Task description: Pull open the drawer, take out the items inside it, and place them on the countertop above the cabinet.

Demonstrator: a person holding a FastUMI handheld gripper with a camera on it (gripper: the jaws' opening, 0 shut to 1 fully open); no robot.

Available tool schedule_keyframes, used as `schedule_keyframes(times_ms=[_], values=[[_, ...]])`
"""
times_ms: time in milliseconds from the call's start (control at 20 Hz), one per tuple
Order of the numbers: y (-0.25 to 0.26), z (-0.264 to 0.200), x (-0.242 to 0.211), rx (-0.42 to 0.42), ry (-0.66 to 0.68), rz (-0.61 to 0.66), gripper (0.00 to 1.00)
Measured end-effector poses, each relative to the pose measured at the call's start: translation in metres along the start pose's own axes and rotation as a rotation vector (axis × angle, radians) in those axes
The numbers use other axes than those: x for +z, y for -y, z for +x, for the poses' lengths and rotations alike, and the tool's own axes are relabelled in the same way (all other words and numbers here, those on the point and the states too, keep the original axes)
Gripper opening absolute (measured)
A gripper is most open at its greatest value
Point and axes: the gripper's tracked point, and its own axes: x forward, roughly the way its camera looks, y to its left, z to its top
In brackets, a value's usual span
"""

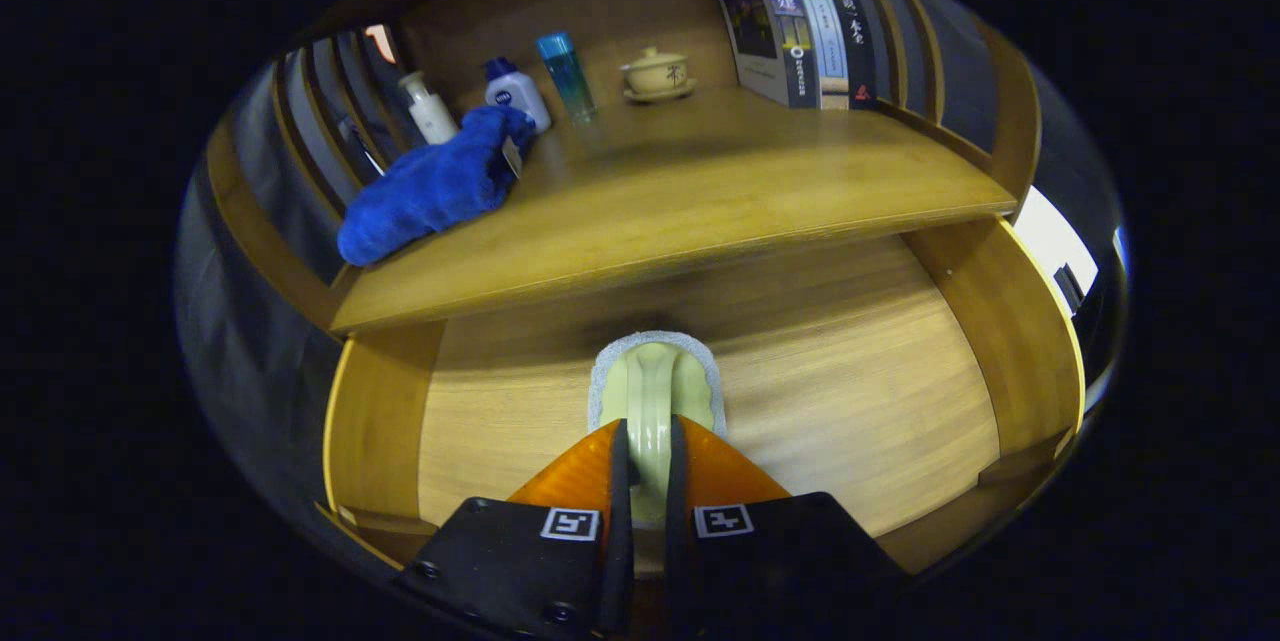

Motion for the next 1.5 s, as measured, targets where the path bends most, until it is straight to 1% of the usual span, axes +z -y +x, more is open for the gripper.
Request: schedule_keyframes(times_ms=[150,200,350,500,650,750,850,900,1000,1250,1500], values=[[-0.008,-0.033,0.009,0.049,0.069,-0.005,0.21],[-0.011,-0.046,0.017,0.071,0.109,-0.014,0.21],[-0.021,-0.090,0.050,0.094,0.210,-0.054,0.21],[-0.022,-0.116,0.105,0.058,0.304,-0.133,0.21],[-0.024,-0.122,0.164,0.018,0.359,-0.128,0.21],[-0.021,-0.112,0.195,-0.018,0.380,-0.163,0.21],[-0.020,-0.096,0.211,-0.038,0.373,-0.208,0.21],[-0.022,-0.087,0.216,-0.040,0.368,-0.204,0.21],[-0.031,-0.069,0.220,-0.020,0.357,-0.204,0.21],[-0.032,-0.022,0.225,-0.021,0.326,-0.195,0.21],[-0.016,0.017,0.221,-0.076,0.259,-0.202,0.21]])
